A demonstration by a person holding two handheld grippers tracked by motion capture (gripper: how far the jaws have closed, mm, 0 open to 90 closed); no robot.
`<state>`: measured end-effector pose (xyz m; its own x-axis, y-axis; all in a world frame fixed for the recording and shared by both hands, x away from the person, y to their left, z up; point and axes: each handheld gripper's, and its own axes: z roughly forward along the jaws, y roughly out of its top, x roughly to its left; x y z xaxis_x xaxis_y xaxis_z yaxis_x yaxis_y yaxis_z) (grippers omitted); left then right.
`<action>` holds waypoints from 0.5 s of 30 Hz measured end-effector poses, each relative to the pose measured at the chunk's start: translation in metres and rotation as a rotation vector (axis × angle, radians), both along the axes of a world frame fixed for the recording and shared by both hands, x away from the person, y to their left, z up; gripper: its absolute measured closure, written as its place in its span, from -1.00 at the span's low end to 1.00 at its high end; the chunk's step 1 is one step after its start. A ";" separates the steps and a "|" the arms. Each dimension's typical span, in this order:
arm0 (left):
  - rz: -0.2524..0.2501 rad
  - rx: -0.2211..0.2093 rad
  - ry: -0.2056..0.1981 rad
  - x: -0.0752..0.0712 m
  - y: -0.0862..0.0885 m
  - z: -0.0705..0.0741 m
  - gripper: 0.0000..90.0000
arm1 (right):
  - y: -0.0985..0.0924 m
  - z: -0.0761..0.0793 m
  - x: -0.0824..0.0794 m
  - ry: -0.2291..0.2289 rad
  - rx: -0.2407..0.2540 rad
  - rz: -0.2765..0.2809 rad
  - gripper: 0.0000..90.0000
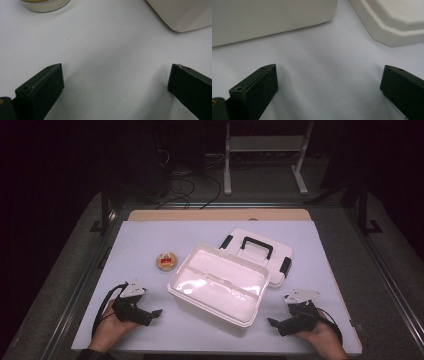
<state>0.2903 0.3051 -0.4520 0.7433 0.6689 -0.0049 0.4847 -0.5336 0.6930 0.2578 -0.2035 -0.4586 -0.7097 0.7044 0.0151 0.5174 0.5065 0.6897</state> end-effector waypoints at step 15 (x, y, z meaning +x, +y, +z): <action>-0.069 -0.063 -0.032 0.004 -0.001 0.028 0.02 | 0.003 0.020 -0.008 0.010 0.067 0.030 0.24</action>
<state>0.2946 0.3040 -0.4237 0.7879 0.6154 -0.0207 0.4253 -0.5196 0.7410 0.2495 -0.2003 -0.4385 -0.7299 0.6801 0.0687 0.5099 0.4747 0.7174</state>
